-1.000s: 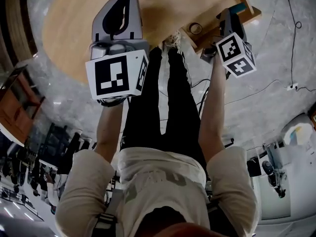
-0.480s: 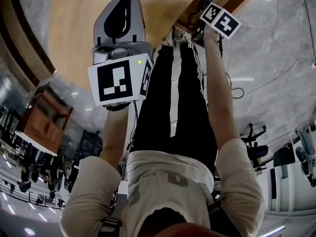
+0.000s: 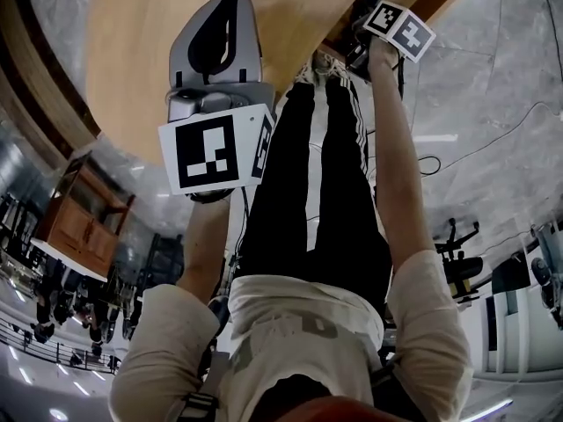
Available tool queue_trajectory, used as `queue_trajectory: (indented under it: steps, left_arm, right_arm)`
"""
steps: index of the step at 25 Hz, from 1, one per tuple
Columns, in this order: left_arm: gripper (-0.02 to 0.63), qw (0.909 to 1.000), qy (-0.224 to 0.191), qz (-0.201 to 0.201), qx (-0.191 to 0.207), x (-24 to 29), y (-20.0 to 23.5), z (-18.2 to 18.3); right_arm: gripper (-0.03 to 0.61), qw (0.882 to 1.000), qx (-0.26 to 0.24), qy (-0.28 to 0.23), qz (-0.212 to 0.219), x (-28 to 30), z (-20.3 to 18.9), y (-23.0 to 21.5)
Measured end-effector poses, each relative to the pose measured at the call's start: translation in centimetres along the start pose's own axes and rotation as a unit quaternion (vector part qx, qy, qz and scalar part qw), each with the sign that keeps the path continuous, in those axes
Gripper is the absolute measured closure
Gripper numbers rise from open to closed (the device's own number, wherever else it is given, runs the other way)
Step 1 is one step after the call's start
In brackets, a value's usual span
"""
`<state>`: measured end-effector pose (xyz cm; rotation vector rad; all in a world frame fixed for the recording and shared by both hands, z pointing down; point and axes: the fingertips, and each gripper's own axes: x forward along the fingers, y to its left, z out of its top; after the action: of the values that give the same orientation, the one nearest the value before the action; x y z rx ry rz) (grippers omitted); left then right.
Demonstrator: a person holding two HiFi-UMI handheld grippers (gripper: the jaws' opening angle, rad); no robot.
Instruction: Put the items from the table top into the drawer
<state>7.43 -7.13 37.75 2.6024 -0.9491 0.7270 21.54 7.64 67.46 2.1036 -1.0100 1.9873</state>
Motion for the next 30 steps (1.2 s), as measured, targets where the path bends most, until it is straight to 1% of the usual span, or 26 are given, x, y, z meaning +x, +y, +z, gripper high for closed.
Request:
queue_trajectory:
  steps: [2, 6, 9, 12, 18, 19, 20, 21, 22, 23, 24, 25, 26, 27, 28, 29, 30]
  left_arm:
    - [0.606, 1.0, -0.002, -0.001, 0.0, -0.2, -0.1, 0.0]
    - [0.606, 1.0, -0.006, 0.002, -0.003, -0.6, 0.1, 0.0]
    - [0.606, 0.9999, -0.01, 0.007, -0.007, -0.9, 1.0, 0.1]
    - [0.606, 0.9998, -0.012, 0.011, -0.009, -1.1, 1.7, 0.3]
    - [0.606, 0.9993, -0.028, 0.021, -0.013, -2.2, 1.7, 1.5]
    - [0.606, 0.9992, -0.031, 0.023, -0.013, -2.4, 1.8, 1.8]
    - [0.606, 0.999, -0.035, 0.024, -0.012, -2.6, 2.0, 2.1]
    - [0.606, 0.9988, -0.039, 0.026, -0.012, -2.8, 2.1, 2.4]
    - [0.606, 0.9986, -0.043, 0.03, -0.012, -3.0, 2.3, 2.7]
    - [0.606, 0.9982, -0.047, 0.033, -0.013, -3.2, 2.4, 3.0]
    - [0.606, 0.9978, -0.051, 0.038, -0.016, -3.4, 2.4, 3.3]
    - [0.606, 0.9975, -0.055, 0.042, -0.019, -3.6, 2.5, 3.6]
    - [0.606, 0.9971, -0.058, 0.045, -0.021, -3.9, 2.6, 3.9]
    - [0.606, 0.9967, -0.061, 0.049, -0.023, -4.1, 2.7, 4.1]
    - [0.606, 0.9963, -0.065, 0.052, -0.023, -4.2, 2.8, 4.4]
    - [0.606, 0.9958, -0.069, 0.056, -0.024, -4.4, 2.9, 4.7]
    - [0.606, 0.9951, -0.074, 0.06, -0.026, -4.6, 3.1, 5.0]
  right_arm:
    - [0.371, 1.0, -0.008, -0.001, -0.004, -0.1, -0.1, 0.1]
    - [0.365, 1.0, -0.022, -0.005, -0.019, -0.4, -0.2, -0.1]
    - [0.365, 1.0, -0.021, -0.006, -0.017, -0.6, -0.1, 0.5]
    - [0.367, 0.999, -0.035, -0.013, -0.017, -1.3, 0.6, 1.2]
    - [0.367, 0.994, -0.072, -0.079, -0.015, -4.7, 5.0, 2.3]
    - [0.375, 0.992, -0.079, -0.097, -0.016, -5.7, 6.0, 2.7]
    - [0.401, 0.989, -0.092, -0.118, -0.018, -6.9, 7.2, 3.4]
    - [0.431, 0.983, -0.115, -0.143, -0.02, -8.2, 8.4, 4.3]
    - [0.44, 0.974, -0.148, -0.168, -0.022, -9.7, 9.6, 5.4]
    - [0.447, 0.963, -0.186, -0.194, -0.025, -11.3, 10.7, 6.8]
    - [0.483, 0.948, -0.226, -0.222, -0.028, -13.3, 11.6, 8.4]
    - [0.537, 0.93, -0.263, -0.254, -0.031, -15.4, 12.3, 10.1]
    - [0.572, 0.912, -0.292, -0.285, -0.03, -17.7, 12.9, 11.9]
    - [0.572, 0.897, -0.312, -0.314, -0.023, -19.8, 13.2, 13.7]
    - [0.574, 0.885, -0.322, -0.337, -0.009, -21.8, 13.2, 15.5]
    - [0.574, 0.876, -0.326, -0.355, 0.008, -23.5, 13.1, 17.2]
    - [0.574, 0.871, -0.326, -0.367, 0.025, -25.0, 12.8, 18.6]
